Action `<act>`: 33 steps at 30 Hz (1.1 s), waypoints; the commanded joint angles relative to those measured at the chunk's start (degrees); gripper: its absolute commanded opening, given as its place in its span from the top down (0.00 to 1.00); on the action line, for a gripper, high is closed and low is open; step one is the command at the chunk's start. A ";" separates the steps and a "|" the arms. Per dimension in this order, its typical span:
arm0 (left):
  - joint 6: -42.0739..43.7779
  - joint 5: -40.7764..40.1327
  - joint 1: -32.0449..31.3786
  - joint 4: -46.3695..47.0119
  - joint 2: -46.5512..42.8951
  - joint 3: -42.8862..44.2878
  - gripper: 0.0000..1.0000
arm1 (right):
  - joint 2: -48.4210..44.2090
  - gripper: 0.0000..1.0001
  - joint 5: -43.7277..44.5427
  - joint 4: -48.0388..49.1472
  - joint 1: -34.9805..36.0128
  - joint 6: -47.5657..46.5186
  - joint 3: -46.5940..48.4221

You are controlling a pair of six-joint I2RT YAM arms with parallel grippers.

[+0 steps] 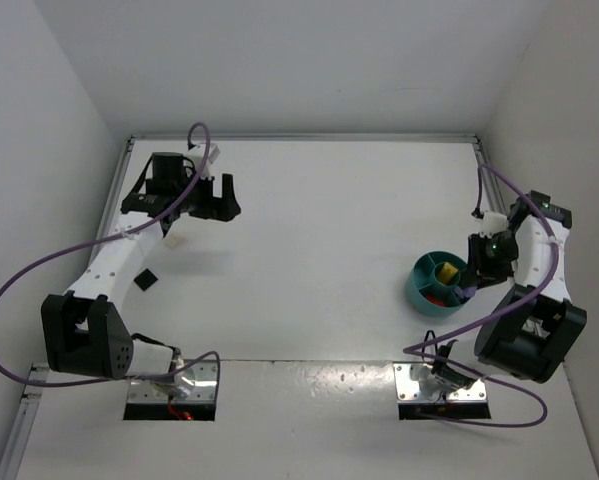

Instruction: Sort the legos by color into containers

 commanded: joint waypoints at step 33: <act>41.14 6.12 32.89 -35.48 6.85 8.31 0.14 | 3.59 0.44 -15.43 2.58 0.41 -5.16 15.41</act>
